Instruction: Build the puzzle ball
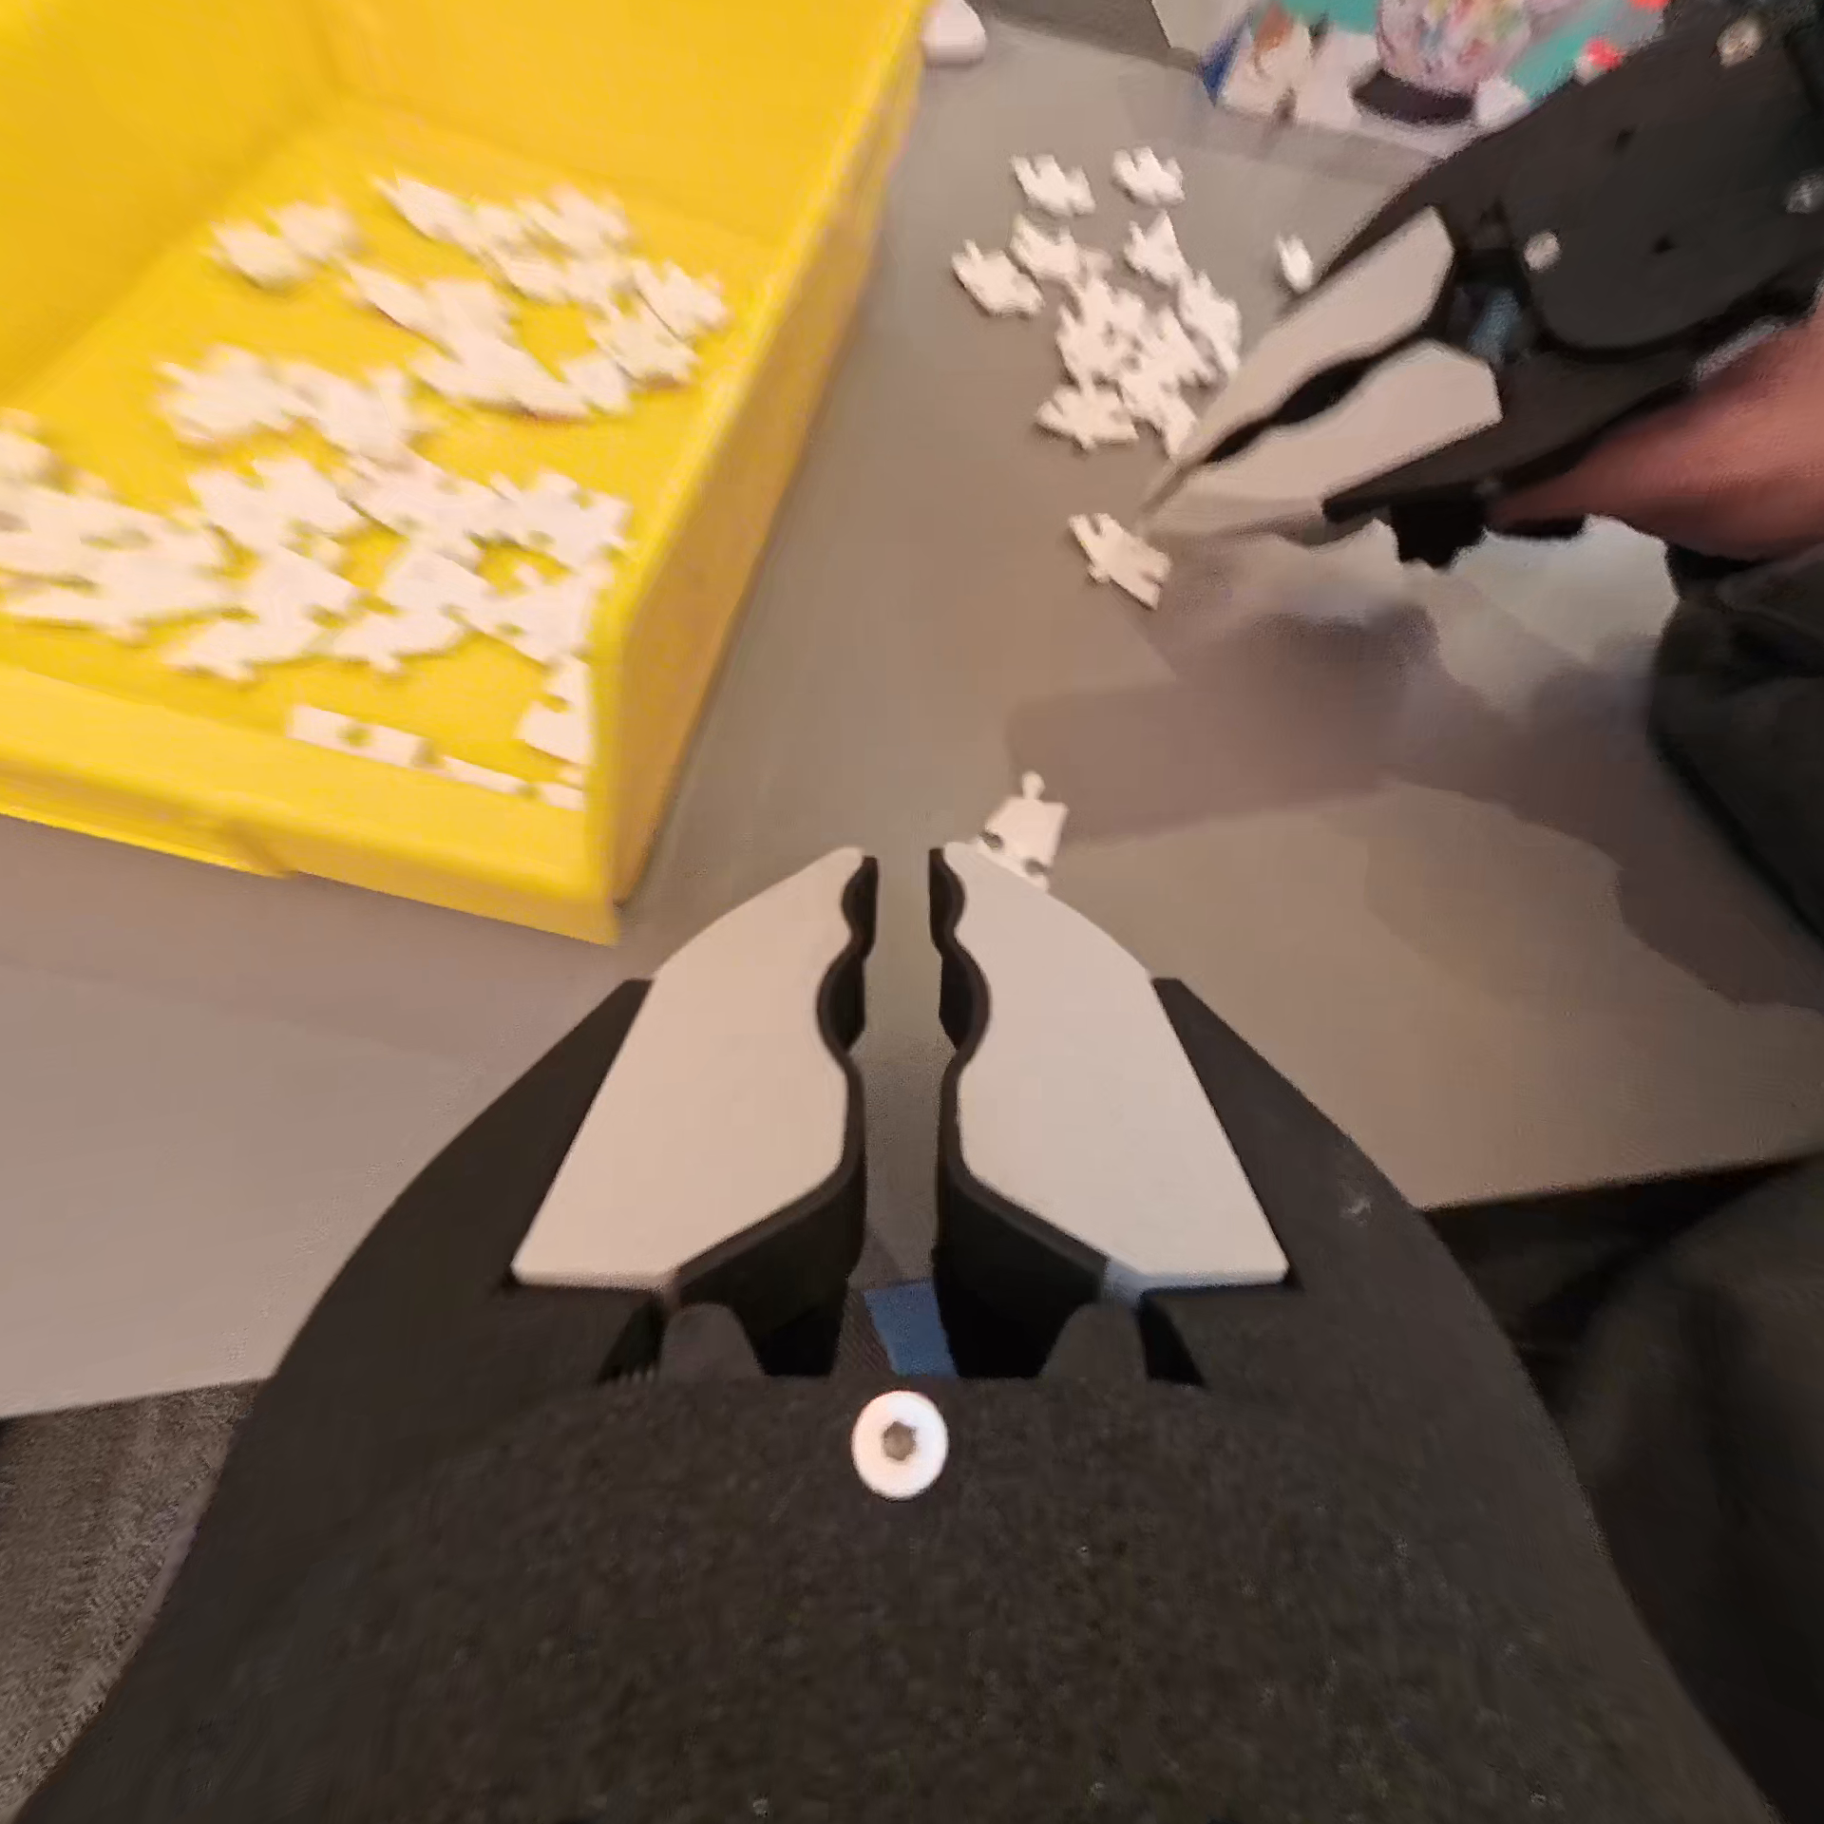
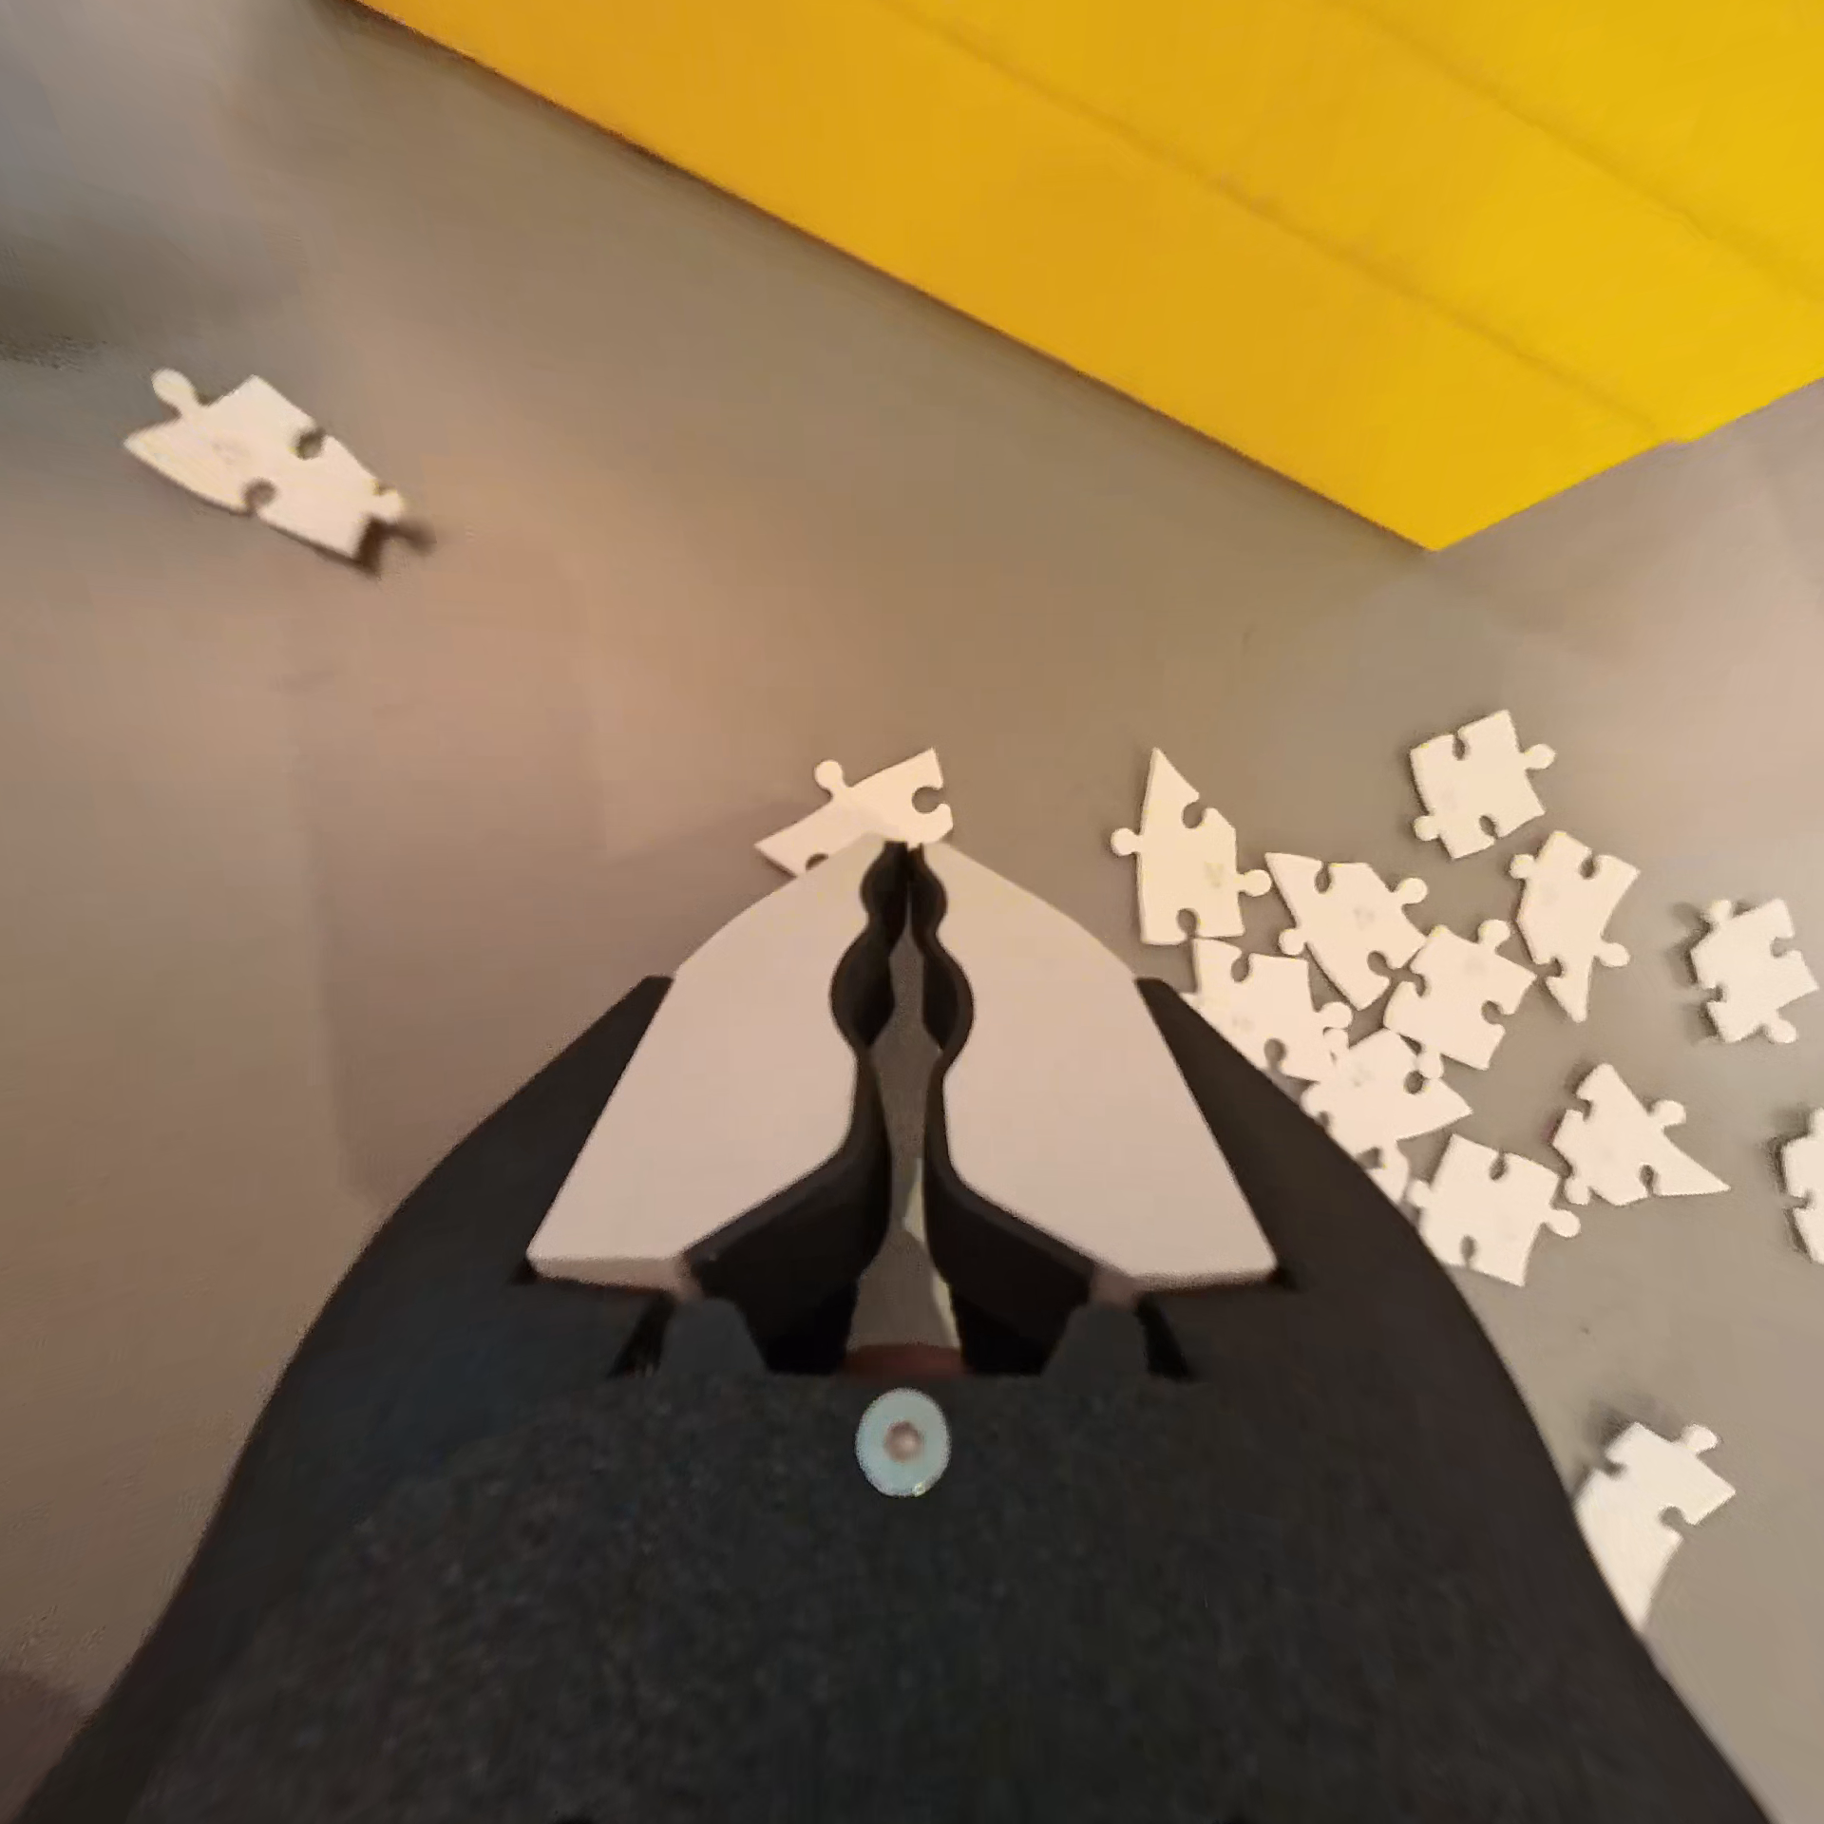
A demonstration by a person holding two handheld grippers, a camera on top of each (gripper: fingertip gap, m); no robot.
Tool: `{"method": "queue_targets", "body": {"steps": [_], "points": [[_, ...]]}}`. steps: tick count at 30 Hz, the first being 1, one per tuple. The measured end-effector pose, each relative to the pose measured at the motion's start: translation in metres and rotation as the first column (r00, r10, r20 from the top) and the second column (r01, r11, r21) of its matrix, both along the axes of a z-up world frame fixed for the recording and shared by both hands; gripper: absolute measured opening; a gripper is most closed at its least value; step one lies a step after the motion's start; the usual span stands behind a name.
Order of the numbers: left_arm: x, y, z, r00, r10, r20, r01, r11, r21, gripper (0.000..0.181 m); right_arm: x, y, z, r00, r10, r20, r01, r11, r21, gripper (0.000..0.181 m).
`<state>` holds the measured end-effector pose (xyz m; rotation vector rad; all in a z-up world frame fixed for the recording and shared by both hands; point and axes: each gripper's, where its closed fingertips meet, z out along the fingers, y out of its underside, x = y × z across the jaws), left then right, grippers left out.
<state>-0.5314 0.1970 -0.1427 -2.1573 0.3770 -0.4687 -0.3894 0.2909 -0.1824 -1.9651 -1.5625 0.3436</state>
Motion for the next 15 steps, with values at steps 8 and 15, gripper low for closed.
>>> {"method": "queue_targets", "body": {"steps": [8,15], "points": [[0.027,0.003,-0.040,0.998,-0.050,-0.034,0.044,0.984,-0.175,0.000,-0.023,-0.019,-0.009,0.994,0.107,-0.019,-0.109,0.991,-0.077,0.000],[0.031,0.002,-0.048,0.992,-0.069,-0.104,0.048,0.980,-0.191,0.000,-0.041,-0.045,-0.009,0.971,0.236,-0.035,-0.238,0.967,-0.092,0.000]]}}
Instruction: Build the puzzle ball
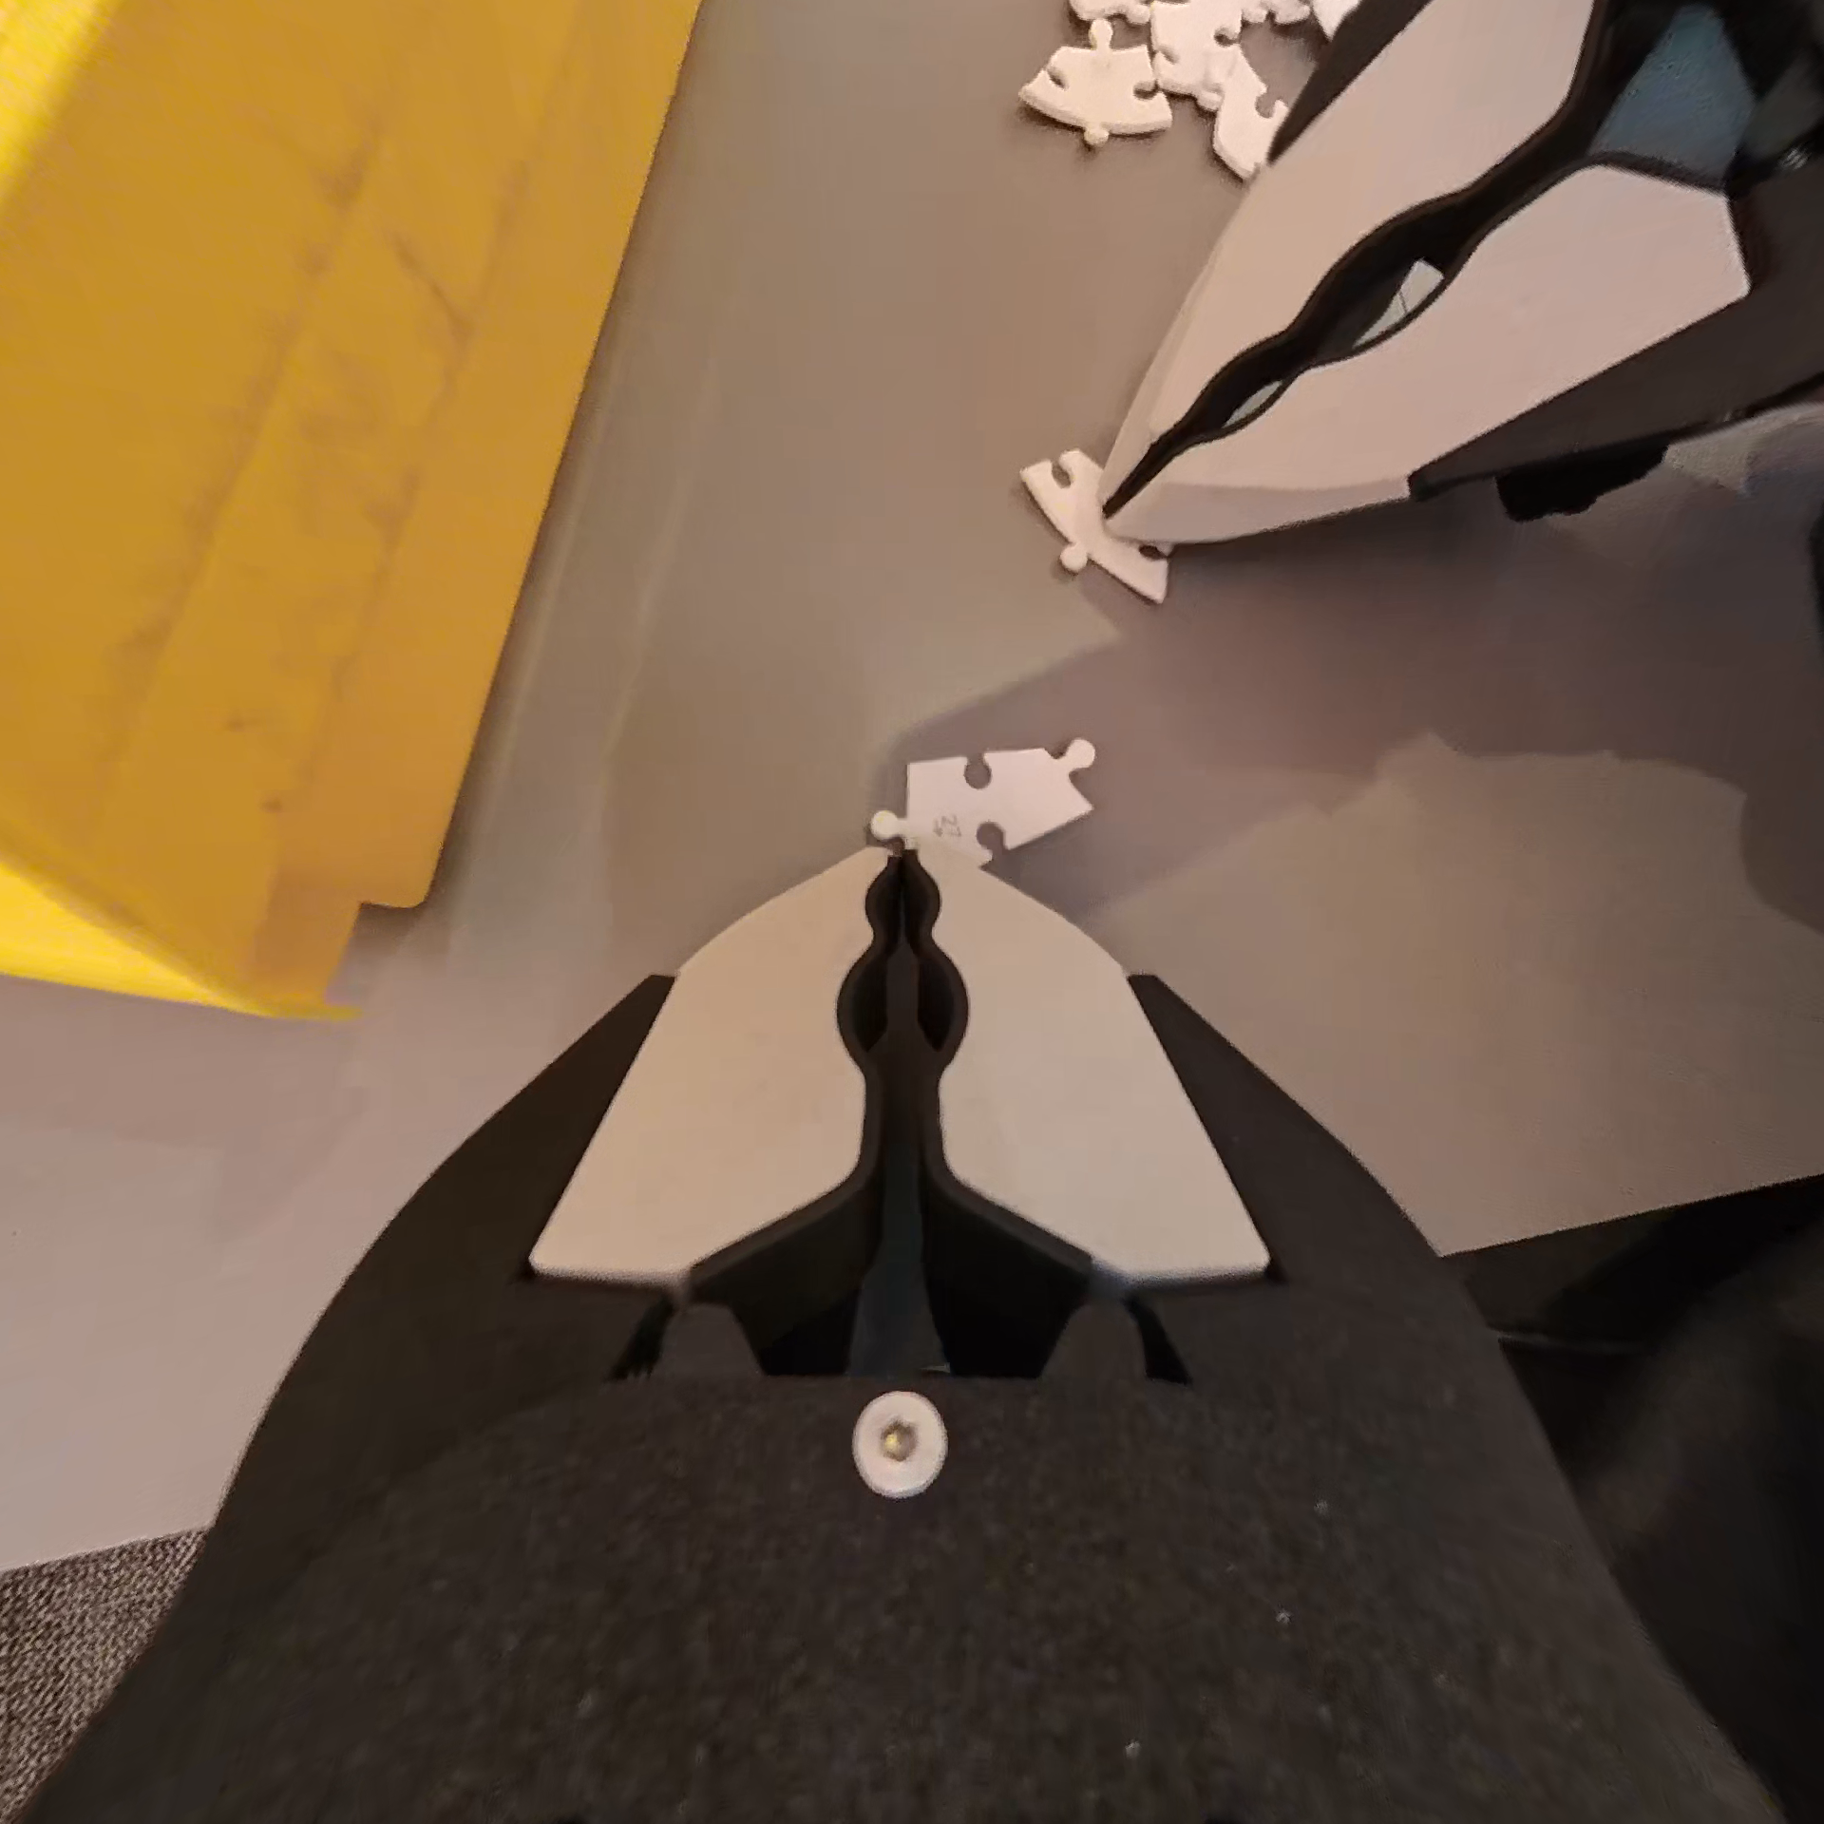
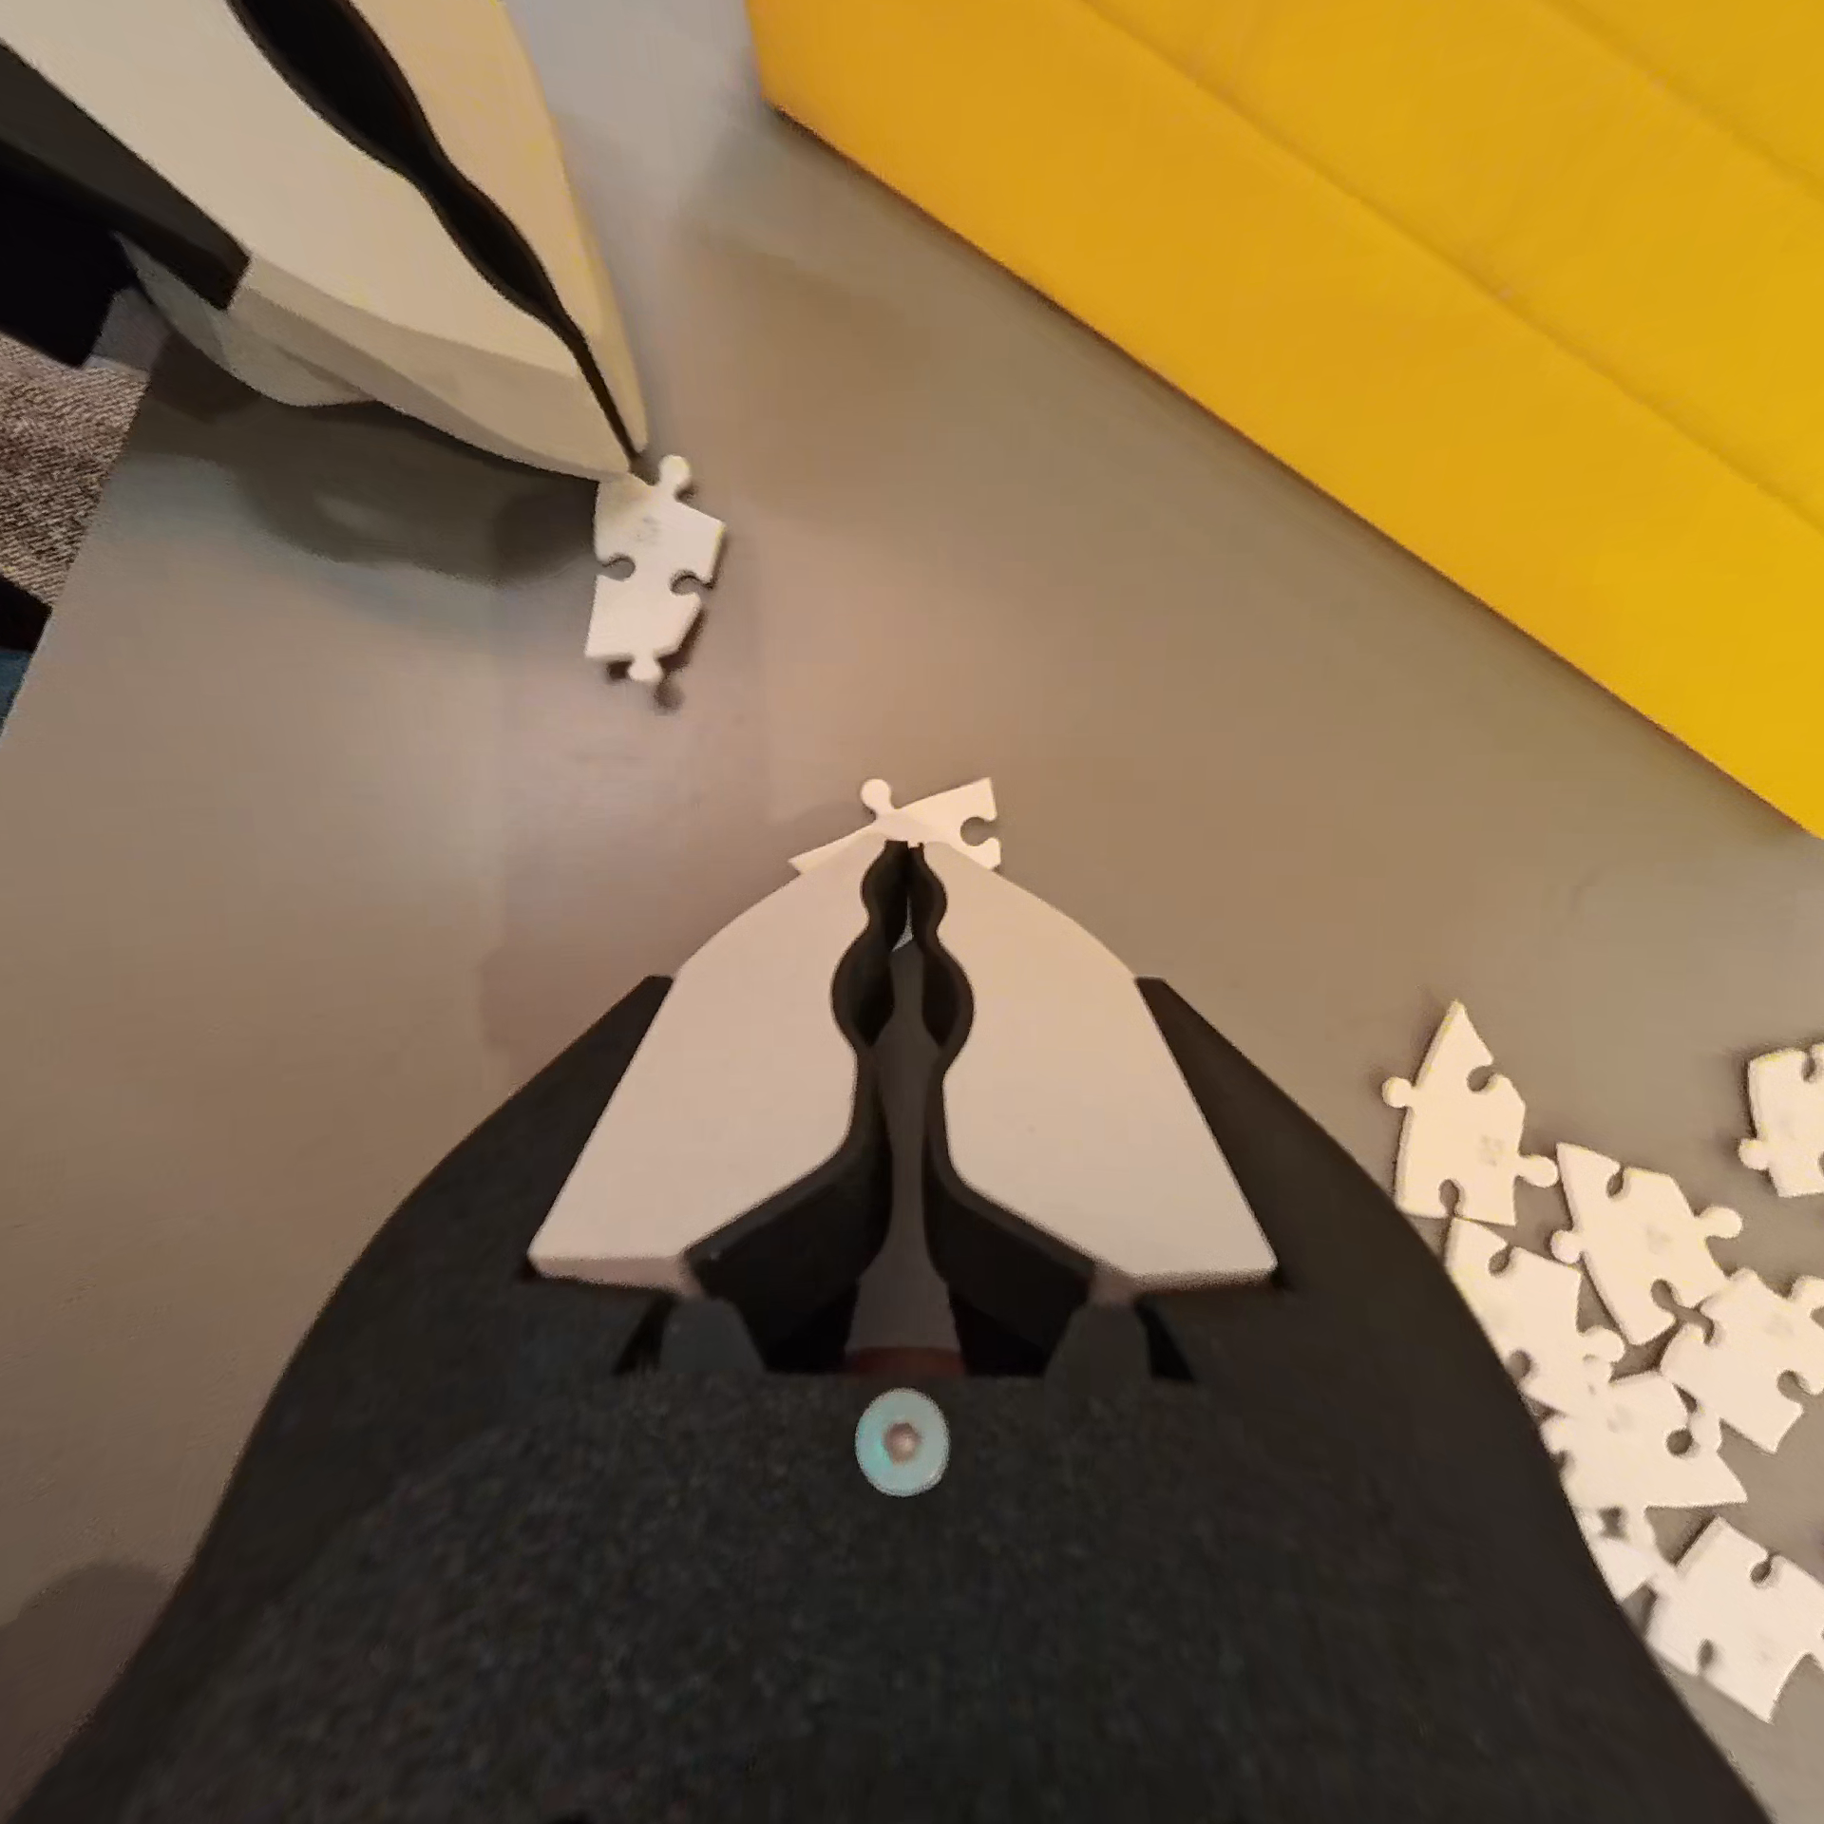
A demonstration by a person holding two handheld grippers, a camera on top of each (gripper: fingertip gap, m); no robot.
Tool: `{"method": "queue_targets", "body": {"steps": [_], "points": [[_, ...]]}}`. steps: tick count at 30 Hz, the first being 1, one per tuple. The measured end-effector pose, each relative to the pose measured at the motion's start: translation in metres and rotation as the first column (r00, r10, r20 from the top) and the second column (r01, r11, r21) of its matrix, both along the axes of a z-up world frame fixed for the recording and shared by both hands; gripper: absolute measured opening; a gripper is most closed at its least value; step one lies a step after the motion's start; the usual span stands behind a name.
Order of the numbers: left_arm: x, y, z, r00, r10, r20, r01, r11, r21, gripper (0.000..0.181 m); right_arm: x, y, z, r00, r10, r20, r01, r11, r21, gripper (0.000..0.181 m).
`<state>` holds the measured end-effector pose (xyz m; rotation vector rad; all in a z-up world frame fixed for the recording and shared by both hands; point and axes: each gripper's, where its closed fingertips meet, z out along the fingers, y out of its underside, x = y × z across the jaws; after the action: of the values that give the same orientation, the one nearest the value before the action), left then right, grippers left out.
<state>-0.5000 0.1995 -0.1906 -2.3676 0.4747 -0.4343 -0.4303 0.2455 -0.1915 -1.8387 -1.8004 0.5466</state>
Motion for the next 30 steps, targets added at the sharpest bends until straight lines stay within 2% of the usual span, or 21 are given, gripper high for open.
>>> {"method": "queue_targets", "body": {"steps": [3,7,9,12,16,23,28,30], "points": [[0.004,-0.006,0.000,1.000,-0.014,0.013,0.014,1.000,-0.014,0.000,0.001,0.003,0.004,1.000,0.016,0.005,-0.016,1.000,0.020,0.000],[0.013,-0.016,0.001,0.998,-0.043,0.039,0.045,0.999,-0.028,0.000,-0.007,-0.017,0.024,0.997,0.020,-0.077,-0.021,1.000,-0.004,0.000],[0.011,-0.015,0.004,0.999,-0.037,0.032,0.037,0.999,-0.009,0.000,-0.013,-0.032,0.021,0.997,0.016,-0.076,-0.020,0.999,-0.050,0.000],[0.009,-0.012,0.004,0.999,-0.027,0.035,0.027,1.000,-0.011,0.000,-0.035,-0.040,0.018,0.992,0.006,-0.127,-0.011,0.999,-0.035,0.000],[0.007,-0.012,0.011,0.998,-0.010,0.068,0.010,1.000,0.003,0.000,-0.060,-0.040,0.006,0.997,0.008,-0.071,-0.011,0.999,-0.041,0.000],[-0.015,-0.010,0.021,0.994,0.055,0.091,-0.059,0.997,0.046,0.000,-0.060,-0.056,0.000,0.990,0.141,-0.028,-0.143,0.986,-0.082,0.000],[-0.011,-0.012,0.016,0.996,0.032,0.083,-0.035,0.999,0.033,0.000,-0.061,-0.058,0.000,0.978,0.206,-0.024,-0.208,0.974,-0.092,0.000],[-0.009,-0.012,0.015,0.997,0.018,0.072,-0.021,0.999,0.035,0.000,-0.056,-0.055,0.011,0.977,0.206,-0.051,-0.209,0.975,-0.073,0.000]]}}
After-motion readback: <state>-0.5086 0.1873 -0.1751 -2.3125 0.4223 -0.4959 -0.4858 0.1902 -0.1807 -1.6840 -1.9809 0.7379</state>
